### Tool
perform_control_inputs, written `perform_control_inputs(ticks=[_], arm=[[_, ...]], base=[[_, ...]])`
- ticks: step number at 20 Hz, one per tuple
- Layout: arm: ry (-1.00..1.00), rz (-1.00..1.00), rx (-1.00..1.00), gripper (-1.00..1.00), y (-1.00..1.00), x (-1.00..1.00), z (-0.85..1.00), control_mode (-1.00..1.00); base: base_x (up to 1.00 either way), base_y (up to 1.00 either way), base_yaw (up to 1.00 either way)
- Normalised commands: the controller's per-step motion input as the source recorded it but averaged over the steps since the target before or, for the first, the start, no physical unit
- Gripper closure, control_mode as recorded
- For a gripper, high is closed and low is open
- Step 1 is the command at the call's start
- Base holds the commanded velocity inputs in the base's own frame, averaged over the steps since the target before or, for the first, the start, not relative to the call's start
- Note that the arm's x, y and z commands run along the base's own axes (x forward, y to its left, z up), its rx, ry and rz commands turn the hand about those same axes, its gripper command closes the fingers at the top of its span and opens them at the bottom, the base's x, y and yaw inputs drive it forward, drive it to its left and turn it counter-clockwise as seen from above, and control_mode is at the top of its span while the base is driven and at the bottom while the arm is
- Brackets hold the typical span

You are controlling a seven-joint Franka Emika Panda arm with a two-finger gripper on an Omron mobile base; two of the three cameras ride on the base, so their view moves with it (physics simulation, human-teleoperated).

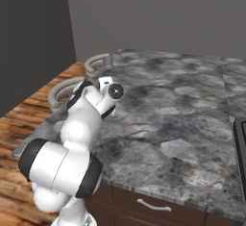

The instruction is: Open the freezer door, pick up the ice cube tray from the freezer, and place it on the dining counter.

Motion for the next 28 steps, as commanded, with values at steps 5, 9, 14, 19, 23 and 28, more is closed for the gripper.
perform_control_inputs(ticks=[5,9,14,19,23,28], arm=[[0.12,0.09,0.00,1.00,0.03,0.56,-0.48,-1.00],[0.01,0.08,0.00,1.00,0.07,0.43,-0.54,-1.00],[0.00,0.05,0.00,1.00,0.10,0.47,-0.48,-1.00],[0.04,0.02,0.00,1.00,0.06,0.62,-0.34,-1.00],[0.18,0.02,0.00,1.00,0.00,0.62,-0.14,-1.00],[0.14,0.04,0.00,1.00,0.00,0.35,-0.04,-1.00]], base=[[0.00,0.00,0.00],[0.00,0.00,0.00],[0.00,0.00,0.00],[0.00,0.00,0.00],[0.00,0.00,0.00],[0.00,0.00,0.00]])
